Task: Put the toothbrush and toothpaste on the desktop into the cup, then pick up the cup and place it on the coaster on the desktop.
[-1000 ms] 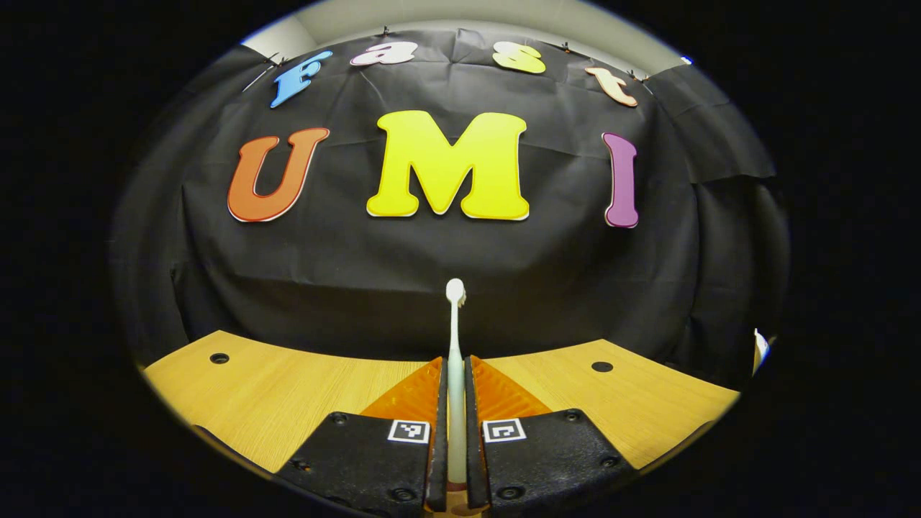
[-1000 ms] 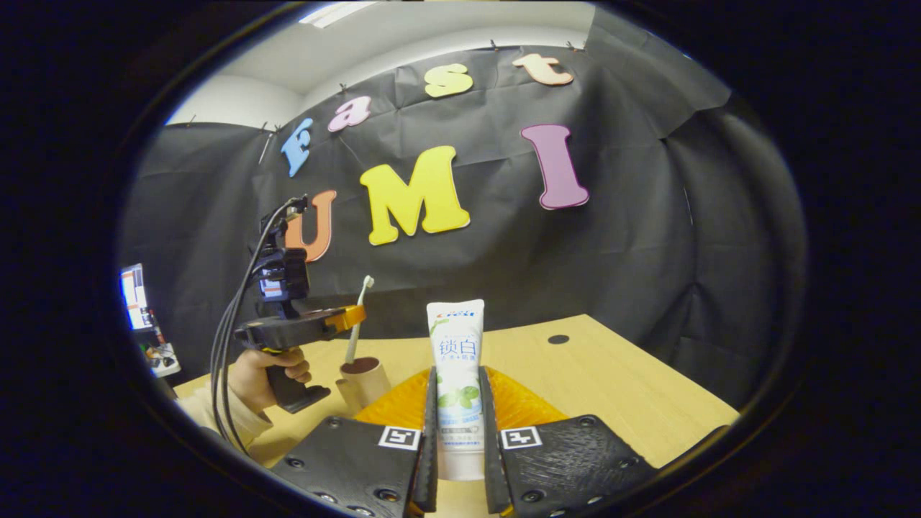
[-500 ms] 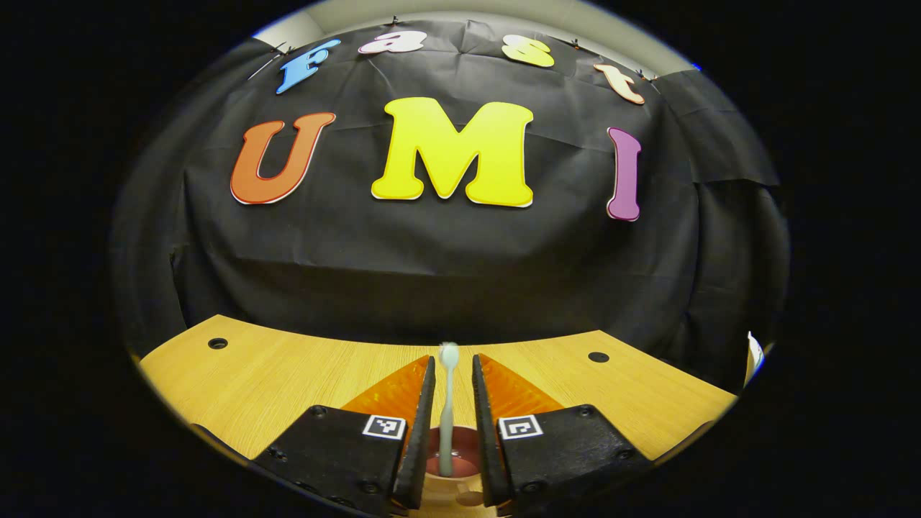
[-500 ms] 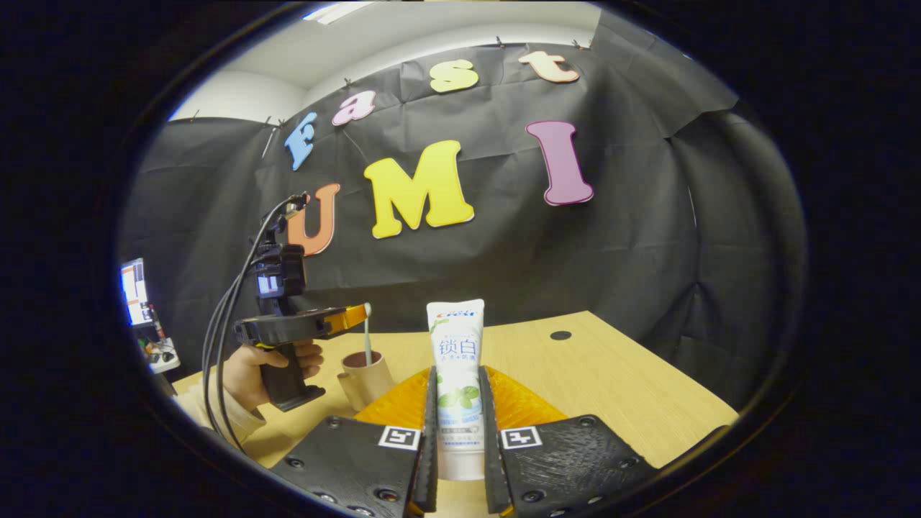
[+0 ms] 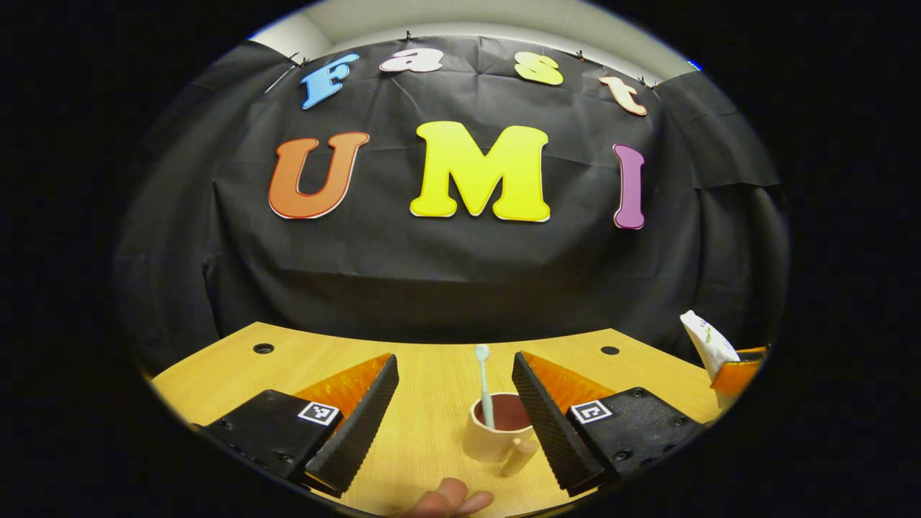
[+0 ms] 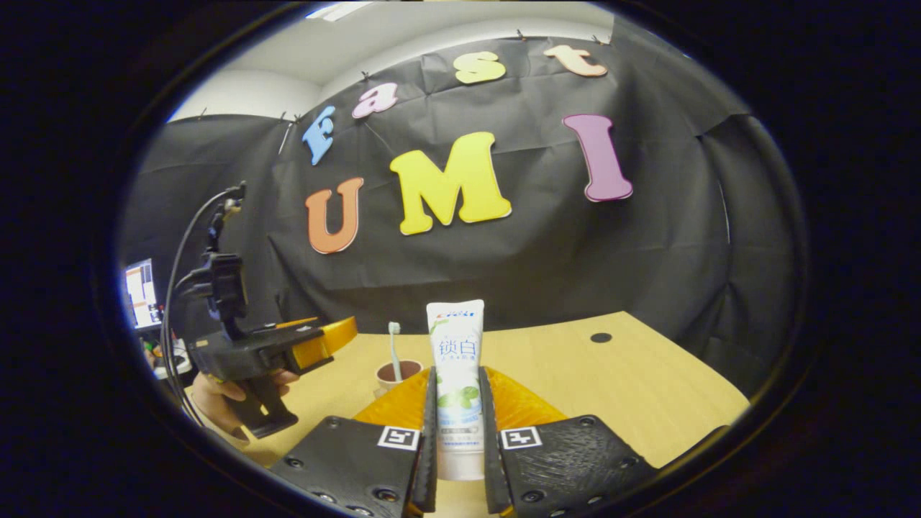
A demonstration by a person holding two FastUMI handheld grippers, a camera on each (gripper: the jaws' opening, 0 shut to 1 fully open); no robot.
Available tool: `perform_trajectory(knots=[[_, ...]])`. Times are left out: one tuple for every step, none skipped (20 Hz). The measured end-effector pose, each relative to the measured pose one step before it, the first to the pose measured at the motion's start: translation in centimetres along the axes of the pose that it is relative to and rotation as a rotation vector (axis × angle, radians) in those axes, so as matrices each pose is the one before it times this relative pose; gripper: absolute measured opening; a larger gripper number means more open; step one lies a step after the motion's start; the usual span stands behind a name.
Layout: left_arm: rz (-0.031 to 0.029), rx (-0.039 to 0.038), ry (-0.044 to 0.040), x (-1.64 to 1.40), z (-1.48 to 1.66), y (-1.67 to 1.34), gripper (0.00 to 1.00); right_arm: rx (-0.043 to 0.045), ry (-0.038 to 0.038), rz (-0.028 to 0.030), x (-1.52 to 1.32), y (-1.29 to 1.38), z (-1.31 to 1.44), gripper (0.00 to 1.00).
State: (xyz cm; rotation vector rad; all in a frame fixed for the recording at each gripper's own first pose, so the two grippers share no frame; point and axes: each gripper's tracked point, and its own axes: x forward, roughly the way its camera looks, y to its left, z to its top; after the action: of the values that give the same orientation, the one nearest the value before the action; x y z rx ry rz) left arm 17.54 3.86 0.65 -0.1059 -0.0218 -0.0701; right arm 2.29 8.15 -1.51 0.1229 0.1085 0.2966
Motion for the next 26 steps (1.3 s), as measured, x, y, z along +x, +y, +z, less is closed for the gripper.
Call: perform_trajectory(knots=[[0.00891, -0.00695, -0.01236, -1.265, 0.036, 0.891, 1.00, 0.01059, -0.00046, 0.01529, 0.421, 0.747, 0.280, 0.26], [0.00818, 0.00390, 0.00374, -0.925, -0.228, 0.736, 1.00, 0.00245, -0.00518, 0.00286, 0.362, 0.428, 0.338, 0.27], [0.01496, 0.01650, 0.00761, -1.222, -0.603, 0.888, 1.00, -0.00102, -0.01751, -0.00365, 0.608, 0.190, 0.434, 0.28], [0.01369, 0.01071, -0.00646, -1.442, -0.498, 0.882, 1.00, -0.00448, -0.03600, 0.00263, 0.878, 0.468, 0.844, 0.27], [0.00157, 0.00927, 0.00621, -0.812, -0.392, 0.339, 1.00, -0.00486, -0.02457, -0.00607, 0.801, 0.075, 0.418, 0.27], [0.00331, 0.00450, 0.00899, -0.697, -0.809, 0.226, 1.00, -0.00304, -0.01564, -0.00779, 0.797, 0.056, 0.171, 0.27], [-0.00295, 0.00084, 0.01480, -0.824, -0.801, 0.167, 1.00, -0.00038, -0.00831, -0.00539, 0.356, 0.214, 0.251, 0.27], [-0.01345, -0.00231, 0.02218, -0.669, -0.930, -0.073, 1.00, -0.00101, 0.00131, -0.00346, 0.565, 0.163, -0.107, 0.28], [-0.00848, -0.00104, 0.01253, -0.627, -0.489, -0.015, 1.00, -0.00359, 0.00643, 0.00166, 0.267, 0.295, -0.184, 0.28], [-0.01127, -0.01173, 0.01494, -0.818, -0.667, -0.049, 1.00, -0.01789, 0.01312, -0.00006, 0.431, 0.175, -0.314, 0.27], [0.00087, -0.00479, 0.00473, -0.505, -0.317, 0.155, 1.00, -0.01126, 0.01547, -0.00769, 0.226, -0.112, -0.416, 0.27], [0.01489, 0.01022, -0.00396, -0.213, -0.184, 0.542, 1.00, -0.00578, 0.01274, 0.00691, 0.219, 0.471, -0.132, 0.27], [0.00826, 0.00088, -0.00355, -0.156, -0.200, 0.480, 1.00, -0.00891, 0.00987, -0.00011, 0.160, 0.060, -0.244, 0.27], [-0.00317, -0.00462, -0.00267, -0.064, -0.081, 0.146, 1.00, -0.00671, 0.00206, -0.00069, 0.057, -0.026, -0.133, 0.27], [-0.00684, -0.00451, -0.00203, 0.034, -0.117, 0.014, 1.00, -0.00919, 0.00260, 0.00008, 0.243, 0.026, -0.193, 0.27], [-0.01060, -0.00490, 0.00157, 0.016, -0.113, -0.010, 1.00, -0.01507, 0.00406, -0.00337, 0.200, -0.176, -0.172, 0.27], [0.00338, -0.00057, -0.00306, -0.062, -0.033, 0.346, 1.00, -0.01101, 0.00477, -0.00212, 0.031, -0.147, -0.219, 0.28], [-0.00432, 0.00006, 0.00082, -0.028, -0.162, 0.155, 1.00, -0.00463, 0.00383, 0.00281, 0.111, 0.017, -0.106, 0.28], [0.00291, 0.00165, 0.00145, 0.229, -0.088, 0.194, 1.00, 0.00367, 0.01403, -0.00384, 0.093, -0.089, -0.382, 0.28], [-0.00272, -0.00277, 0.00250, 0.102, -0.175, 0.018, 1.00, 0.00182, 0.00886, -0.00016, -0.018, -0.021, -0.167, 0.28], [-0.00372, -0.00642, 0.00109, 0.168, -0.062, -0.168, 1.00, 0.00146, 0.00769, -0.00208, -0.216, -0.023, -0.099, 0.28], [-0.01467, -0.00554, 0.00441, 0.050, -0.193, -0.423, 1.00, 0.00022, 0.00366, 0.00128, 0.189, -0.084, -0.214, 0.29], [-0.01065, -0.00428, 0.00353, 0.085, -0.034, -0.289, 1.00, 0.00127, 0.00336, -0.00603, 0.075, -0.147, -0.102, 0.29], [0.00020, 0.00072, 0.00324, 0.005, -0.095, 0.015, 1.00, 0.00168, -0.00176, 0.00182, 0.061, 0.063, 0.020, 0.29], [-0.00038, 0.00178, -0.00090, 0.021, 0.042, 0.020, 1.00, 0.00288, -0.00363, 0.00251, 0.053, 0.094, 0.071, 0.29], [0.00197, 0.00402, 0.00083, -0.073, -0.079, -0.005, 1.00, -0.00237, -0.00033, -0.00378, 0.132, -0.030, -0.088, 0.30]])
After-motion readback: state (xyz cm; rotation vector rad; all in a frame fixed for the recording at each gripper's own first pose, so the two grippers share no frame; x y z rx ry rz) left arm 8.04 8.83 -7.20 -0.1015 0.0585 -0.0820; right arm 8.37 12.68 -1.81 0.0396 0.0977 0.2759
